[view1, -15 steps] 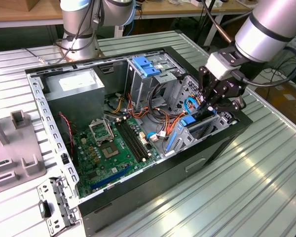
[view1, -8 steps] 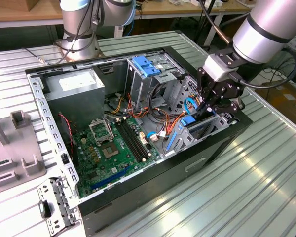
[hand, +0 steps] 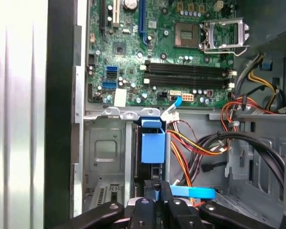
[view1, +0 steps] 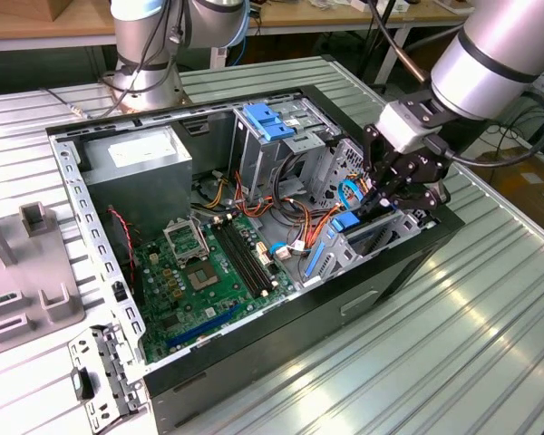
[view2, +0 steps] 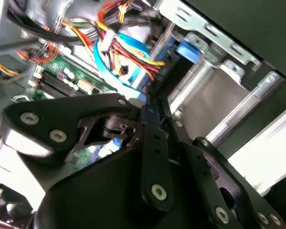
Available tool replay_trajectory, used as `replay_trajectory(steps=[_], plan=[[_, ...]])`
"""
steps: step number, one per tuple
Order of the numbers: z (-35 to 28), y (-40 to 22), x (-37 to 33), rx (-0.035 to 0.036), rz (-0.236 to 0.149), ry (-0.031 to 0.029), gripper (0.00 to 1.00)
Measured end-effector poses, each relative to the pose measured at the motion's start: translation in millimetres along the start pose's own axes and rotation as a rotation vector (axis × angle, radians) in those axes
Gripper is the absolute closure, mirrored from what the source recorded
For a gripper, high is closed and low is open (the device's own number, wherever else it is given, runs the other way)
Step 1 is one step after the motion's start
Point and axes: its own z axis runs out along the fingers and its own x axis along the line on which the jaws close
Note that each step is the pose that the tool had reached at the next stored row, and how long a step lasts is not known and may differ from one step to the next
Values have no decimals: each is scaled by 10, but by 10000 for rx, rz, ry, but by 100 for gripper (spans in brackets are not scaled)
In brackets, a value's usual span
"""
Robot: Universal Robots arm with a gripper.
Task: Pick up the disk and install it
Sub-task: 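Insert the second disk wire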
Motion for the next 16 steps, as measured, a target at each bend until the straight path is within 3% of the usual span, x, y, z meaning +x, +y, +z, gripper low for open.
replay_trajectory(steps=[12,16], plan=[[-7,-59,-7,-26,-34,-258,84],[11,-60,-4,-43,-32,-271,84]])
